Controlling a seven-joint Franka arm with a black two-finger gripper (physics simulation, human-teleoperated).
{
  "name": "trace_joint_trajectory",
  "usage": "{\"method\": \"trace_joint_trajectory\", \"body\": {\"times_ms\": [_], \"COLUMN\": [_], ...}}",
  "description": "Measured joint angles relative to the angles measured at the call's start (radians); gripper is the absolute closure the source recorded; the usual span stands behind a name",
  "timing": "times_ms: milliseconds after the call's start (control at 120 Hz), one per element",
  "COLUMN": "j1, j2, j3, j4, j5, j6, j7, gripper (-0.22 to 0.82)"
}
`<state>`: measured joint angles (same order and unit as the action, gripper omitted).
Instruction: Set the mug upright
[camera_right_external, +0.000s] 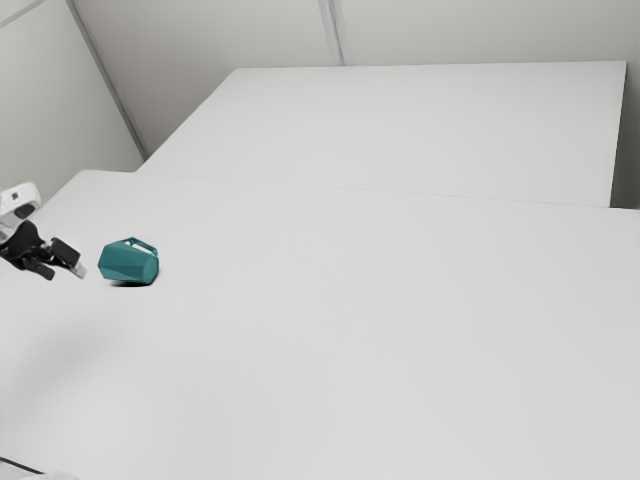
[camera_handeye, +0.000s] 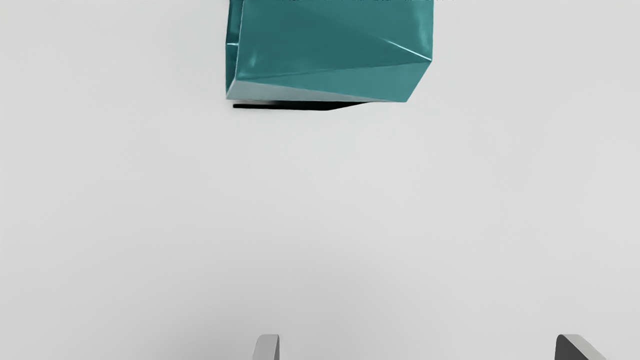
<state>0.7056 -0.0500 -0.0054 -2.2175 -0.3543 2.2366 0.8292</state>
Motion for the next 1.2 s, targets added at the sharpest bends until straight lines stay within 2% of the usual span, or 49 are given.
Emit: {"method": "trace_joint_trajectory", "body": {"times_ms": [258, 408, 592, 767, 942, 1200], "j1": [0.068, 0.04, 0.051, 0.123, 0.136, 0.135], "j2": [0.116, 0.162, 0.212, 0.251, 0.347, 0.358], "j3": [-0.016, -0.046, -0.092, -0.097, -0.098, -0.15], "j4": [0.044, 0.079, 0.114, 0.12, 0.225, 0.235], "j5": [-0.043, -0.082, -0.122, -0.155, -0.168, -0.202], "j6": [0.102, 0.155, 0.196, 0.23, 0.25, 0.262], "j7": [0.195, 0.276, 0.351, 0.404, 0.446, 0.49], "gripper": [0.01, 0.02, 0.03, 0.04, 0.05, 0.06]}}
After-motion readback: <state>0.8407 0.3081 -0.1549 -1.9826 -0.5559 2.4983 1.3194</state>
